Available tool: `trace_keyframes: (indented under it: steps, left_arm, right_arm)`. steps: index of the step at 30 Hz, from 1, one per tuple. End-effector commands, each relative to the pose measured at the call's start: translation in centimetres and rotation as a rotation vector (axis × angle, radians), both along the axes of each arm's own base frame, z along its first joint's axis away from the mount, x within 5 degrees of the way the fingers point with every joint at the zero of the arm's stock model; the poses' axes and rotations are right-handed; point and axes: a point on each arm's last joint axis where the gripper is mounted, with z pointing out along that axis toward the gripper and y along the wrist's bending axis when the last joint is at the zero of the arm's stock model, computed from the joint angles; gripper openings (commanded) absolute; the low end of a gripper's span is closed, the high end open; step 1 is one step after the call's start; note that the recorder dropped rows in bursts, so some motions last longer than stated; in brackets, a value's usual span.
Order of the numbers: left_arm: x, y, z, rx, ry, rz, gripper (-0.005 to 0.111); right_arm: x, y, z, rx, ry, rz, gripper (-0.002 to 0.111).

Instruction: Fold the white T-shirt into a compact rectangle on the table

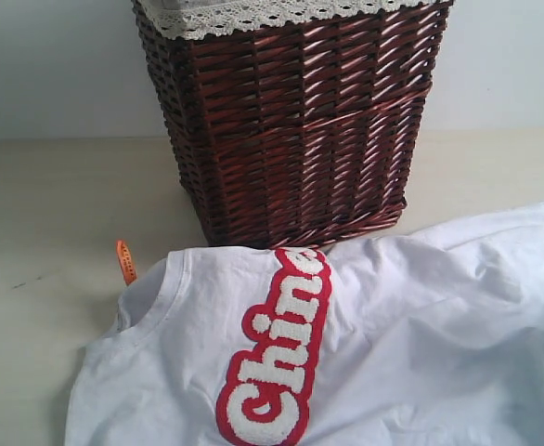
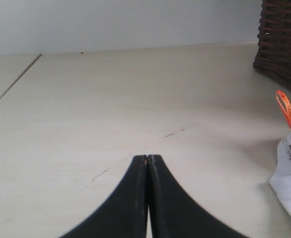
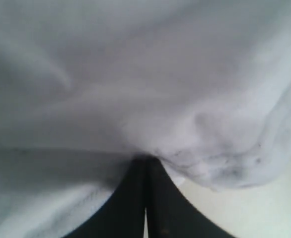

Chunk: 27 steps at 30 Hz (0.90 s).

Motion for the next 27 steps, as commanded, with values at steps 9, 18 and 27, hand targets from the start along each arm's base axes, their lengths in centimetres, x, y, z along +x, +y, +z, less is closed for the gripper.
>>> trace_keyframes:
  steps: [9,18,27]
  left_arm:
    - [0.0,0.0,0.1,-0.002,-0.013,0.0,0.0]
    - [0.0,0.0,0.1,-0.002,-0.013,0.0,0.0]
    - [0.0,0.0,0.1,-0.002,-0.013,0.0,0.0]
  right_arm:
    - [0.9,-2.6,-4.6,0.033,0.014,-0.325,0.0]
    - [0.3,-2.5,2.5,-0.01,-0.092,-0.33,0.016]
    - [-0.7,1.1,9.7,0.206,-0.348,-0.255,0.028]
